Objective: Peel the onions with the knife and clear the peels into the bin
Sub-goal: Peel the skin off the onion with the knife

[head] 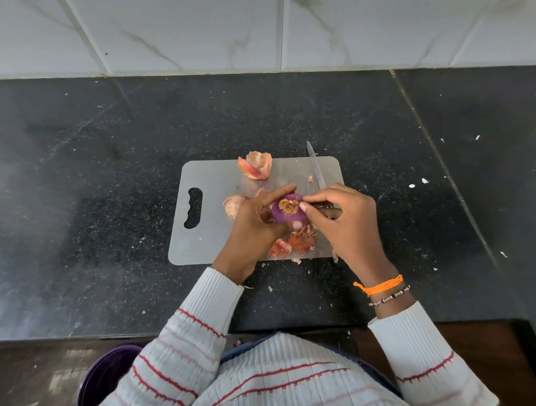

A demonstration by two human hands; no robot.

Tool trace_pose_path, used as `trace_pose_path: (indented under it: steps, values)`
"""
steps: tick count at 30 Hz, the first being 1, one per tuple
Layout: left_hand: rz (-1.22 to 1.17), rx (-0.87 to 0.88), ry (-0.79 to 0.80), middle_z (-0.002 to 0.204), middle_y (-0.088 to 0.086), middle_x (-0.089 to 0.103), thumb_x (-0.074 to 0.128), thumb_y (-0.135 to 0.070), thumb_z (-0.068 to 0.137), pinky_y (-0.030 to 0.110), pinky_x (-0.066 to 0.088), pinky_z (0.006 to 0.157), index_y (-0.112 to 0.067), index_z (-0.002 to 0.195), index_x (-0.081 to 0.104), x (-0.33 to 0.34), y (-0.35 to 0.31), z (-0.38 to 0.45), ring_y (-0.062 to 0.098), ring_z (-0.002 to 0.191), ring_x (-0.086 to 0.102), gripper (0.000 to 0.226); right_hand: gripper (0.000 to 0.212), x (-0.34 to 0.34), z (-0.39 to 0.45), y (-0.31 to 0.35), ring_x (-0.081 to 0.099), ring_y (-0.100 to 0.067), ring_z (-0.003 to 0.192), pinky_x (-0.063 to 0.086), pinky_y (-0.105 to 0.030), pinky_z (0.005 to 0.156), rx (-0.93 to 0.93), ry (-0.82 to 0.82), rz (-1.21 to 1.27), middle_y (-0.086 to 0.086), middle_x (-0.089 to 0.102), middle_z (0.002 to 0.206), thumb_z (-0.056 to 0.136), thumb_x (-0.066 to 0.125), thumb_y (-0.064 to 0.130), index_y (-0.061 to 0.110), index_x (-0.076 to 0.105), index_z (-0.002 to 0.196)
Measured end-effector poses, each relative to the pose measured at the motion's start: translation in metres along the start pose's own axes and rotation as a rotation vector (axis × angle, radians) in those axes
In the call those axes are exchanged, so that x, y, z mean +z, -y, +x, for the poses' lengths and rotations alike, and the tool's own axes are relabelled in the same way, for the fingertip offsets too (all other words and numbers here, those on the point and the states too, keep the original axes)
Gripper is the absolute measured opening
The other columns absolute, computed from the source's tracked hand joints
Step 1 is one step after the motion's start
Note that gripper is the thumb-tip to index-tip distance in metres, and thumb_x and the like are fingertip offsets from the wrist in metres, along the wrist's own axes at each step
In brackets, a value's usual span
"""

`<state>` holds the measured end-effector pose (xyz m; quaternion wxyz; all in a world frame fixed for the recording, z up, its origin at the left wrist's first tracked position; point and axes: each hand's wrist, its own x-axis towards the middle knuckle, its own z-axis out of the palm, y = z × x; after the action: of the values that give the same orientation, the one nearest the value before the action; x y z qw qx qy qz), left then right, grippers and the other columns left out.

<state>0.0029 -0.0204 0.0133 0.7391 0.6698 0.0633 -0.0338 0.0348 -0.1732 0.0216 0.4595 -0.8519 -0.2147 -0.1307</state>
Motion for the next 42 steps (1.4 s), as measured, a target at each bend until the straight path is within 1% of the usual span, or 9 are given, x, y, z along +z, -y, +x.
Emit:
trace_pose_path:
  steps: [6,10,16,20,23,26,30,35,42]
  values:
    - [0.120,0.027,-0.030,0.117,0.008,0.063,0.076,0.005,0.069,0.035,0.055,0.087,-0.015,0.122,0.060,0.001,0.003,0.001,0.020,0.105,0.062,0.059,0.004,0.005,-0.001,-0.004,0.064,-0.009,0.073,0.054,-0.019,0.061,-0.042,0.000,-0.051,-0.005,0.068,0.080,0.079,0.071,0.004,0.004,0.072,0.083]
    - [0.113,0.029,-0.029,0.116,0.009,0.061,0.076,0.007,0.068,0.031,0.055,0.087,-0.015,0.119,0.061,0.002,0.003,0.000,0.017,0.103,0.062,0.058,0.007,0.008,-0.002,-0.007,0.062,-0.005,0.072,0.051,-0.012,0.062,0.013,-0.048,-0.037,-0.002,0.067,0.077,0.076,0.070,-0.002,0.004,0.070,0.080]
    - [-0.168,-0.044,0.027,0.118,0.006,0.059,0.065,0.007,0.079,0.028,0.057,0.076,-0.018,0.119,0.059,0.000,0.000,-0.002,0.022,0.102,0.063,0.047,0.003,0.006,-0.001,-0.016,0.060,-0.004,0.065,0.051,-0.015,0.064,0.182,-0.099,-0.032,-0.001,0.066,0.077,0.077,0.070,0.002,0.003,0.068,0.079]
    - [-0.330,-0.076,0.075,0.129,0.011,0.051,0.052,0.005,0.088,0.026,0.055,0.085,-0.016,0.130,0.050,-0.005,-0.001,-0.001,0.021,0.107,0.062,0.047,0.010,0.001,-0.005,-0.020,0.064,-0.009,0.075,0.053,-0.017,0.069,0.257,-0.079,-0.073,-0.003,0.069,0.086,0.080,0.069,0.002,0.008,0.070,0.088]
    - [-0.304,-0.067,0.048,0.130,0.012,0.051,0.055,0.004,0.087,0.034,0.053,0.092,-0.016,0.130,0.049,-0.003,0.001,0.001,0.027,0.113,0.059,0.048,0.018,0.001,-0.002,-0.008,0.063,-0.004,0.084,0.050,-0.010,0.075,0.256,-0.108,-0.014,0.003,0.069,0.093,0.086,0.061,0.002,0.010,0.071,0.098]
    - [-0.220,-0.024,0.000,0.125,0.012,0.057,0.064,0.003,0.080,0.044,0.052,0.093,-0.016,0.124,0.054,0.001,0.002,0.002,0.030,0.112,0.059,0.049,0.013,0.007,0.001,0.007,0.065,-0.002,0.078,0.053,-0.013,0.069,0.243,-0.110,0.079,0.006,0.068,0.086,0.087,0.064,0.014,0.010,0.072,0.097]
    - [-0.156,0.000,-0.053,0.118,0.013,0.063,0.067,0.007,0.076,0.039,0.054,0.089,-0.015,0.119,0.057,0.003,0.001,0.002,0.026,0.107,0.063,0.049,0.013,0.013,0.001,0.012,0.063,0.004,0.072,0.051,-0.009,0.065,0.218,-0.091,0.057,0.009,0.065,0.081,0.081,0.071,0.014,0.009,0.072,0.093]
    - [-0.122,0.002,-0.045,0.118,0.014,0.063,0.068,0.006,0.075,0.039,0.054,0.089,-0.015,0.119,0.056,0.003,0.003,0.002,0.026,0.108,0.062,0.050,0.010,0.013,0.003,0.007,0.062,0.004,0.069,0.047,-0.005,0.063,0.201,-0.087,0.076,-0.001,0.069,0.080,0.077,0.073,0.006,0.003,0.072,0.087]
    - [-0.082,0.003,-0.060,0.119,0.014,0.062,0.070,0.006,0.075,0.041,0.055,0.088,-0.016,0.118,0.058,0.006,0.007,0.005,0.028,0.109,0.062,0.050,0.006,0.015,0.002,-0.001,0.062,-0.005,0.065,0.051,-0.012,0.060,0.147,-0.116,-0.022,-0.002,0.067,0.073,0.074,0.073,0.002,0.007,0.069,0.076]
